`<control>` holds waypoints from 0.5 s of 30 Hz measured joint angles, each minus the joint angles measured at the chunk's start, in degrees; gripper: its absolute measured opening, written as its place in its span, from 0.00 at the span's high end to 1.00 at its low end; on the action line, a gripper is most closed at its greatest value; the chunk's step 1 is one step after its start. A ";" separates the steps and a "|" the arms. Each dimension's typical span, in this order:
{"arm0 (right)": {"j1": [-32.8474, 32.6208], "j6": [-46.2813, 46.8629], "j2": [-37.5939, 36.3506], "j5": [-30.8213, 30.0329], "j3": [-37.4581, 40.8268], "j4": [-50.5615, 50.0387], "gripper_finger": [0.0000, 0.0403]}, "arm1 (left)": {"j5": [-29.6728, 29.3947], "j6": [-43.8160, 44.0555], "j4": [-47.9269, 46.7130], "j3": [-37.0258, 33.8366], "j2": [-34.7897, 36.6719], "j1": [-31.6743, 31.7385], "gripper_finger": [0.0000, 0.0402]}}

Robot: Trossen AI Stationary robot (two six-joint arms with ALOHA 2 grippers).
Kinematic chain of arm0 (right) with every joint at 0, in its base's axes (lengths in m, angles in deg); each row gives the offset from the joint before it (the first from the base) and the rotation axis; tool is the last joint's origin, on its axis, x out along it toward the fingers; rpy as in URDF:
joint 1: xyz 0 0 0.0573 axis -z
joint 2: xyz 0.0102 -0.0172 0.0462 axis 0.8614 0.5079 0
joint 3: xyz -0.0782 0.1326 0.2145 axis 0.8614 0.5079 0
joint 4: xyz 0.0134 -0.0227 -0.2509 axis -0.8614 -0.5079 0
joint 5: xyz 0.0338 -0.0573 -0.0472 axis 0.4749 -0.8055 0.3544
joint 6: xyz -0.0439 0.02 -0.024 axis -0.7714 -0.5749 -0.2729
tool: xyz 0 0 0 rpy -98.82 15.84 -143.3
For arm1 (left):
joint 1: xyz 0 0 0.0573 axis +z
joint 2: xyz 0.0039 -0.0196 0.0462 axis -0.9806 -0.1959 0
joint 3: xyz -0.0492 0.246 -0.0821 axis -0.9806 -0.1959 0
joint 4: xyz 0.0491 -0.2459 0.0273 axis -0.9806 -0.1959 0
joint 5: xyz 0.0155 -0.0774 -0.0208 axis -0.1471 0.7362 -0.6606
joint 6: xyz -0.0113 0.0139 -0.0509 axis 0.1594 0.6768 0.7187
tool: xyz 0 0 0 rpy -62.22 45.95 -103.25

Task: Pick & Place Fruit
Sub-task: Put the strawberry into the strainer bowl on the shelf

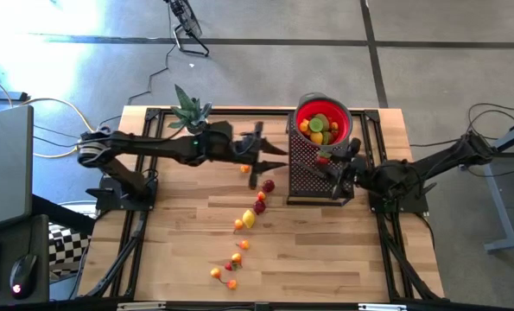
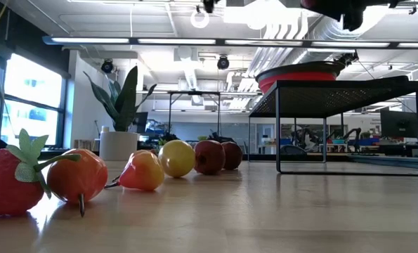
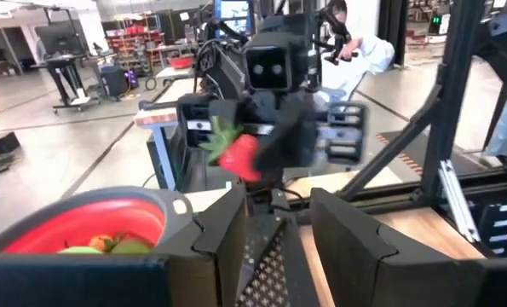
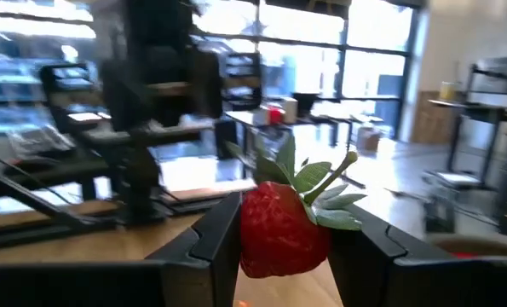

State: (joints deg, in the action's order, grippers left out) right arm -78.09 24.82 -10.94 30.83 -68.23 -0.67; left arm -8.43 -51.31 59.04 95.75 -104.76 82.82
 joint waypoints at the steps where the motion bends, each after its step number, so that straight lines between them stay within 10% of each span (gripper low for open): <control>1: 0.02 0.06 -0.26 -1.02 -0.56 -1.52 0.66 | -0.21 0.00 0.37 -1.47 1.28 -0.01 0.68; 15: 10.58 11.39 0.13 -5.72 -18.89 -33.01 0.66 | -3.52 2.03 13.00 -23.31 16.82 -0.03 0.68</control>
State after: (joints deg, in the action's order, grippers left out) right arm -67.50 36.21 -10.81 25.11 -87.11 -33.68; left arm -11.96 -49.28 72.04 72.44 -87.94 82.79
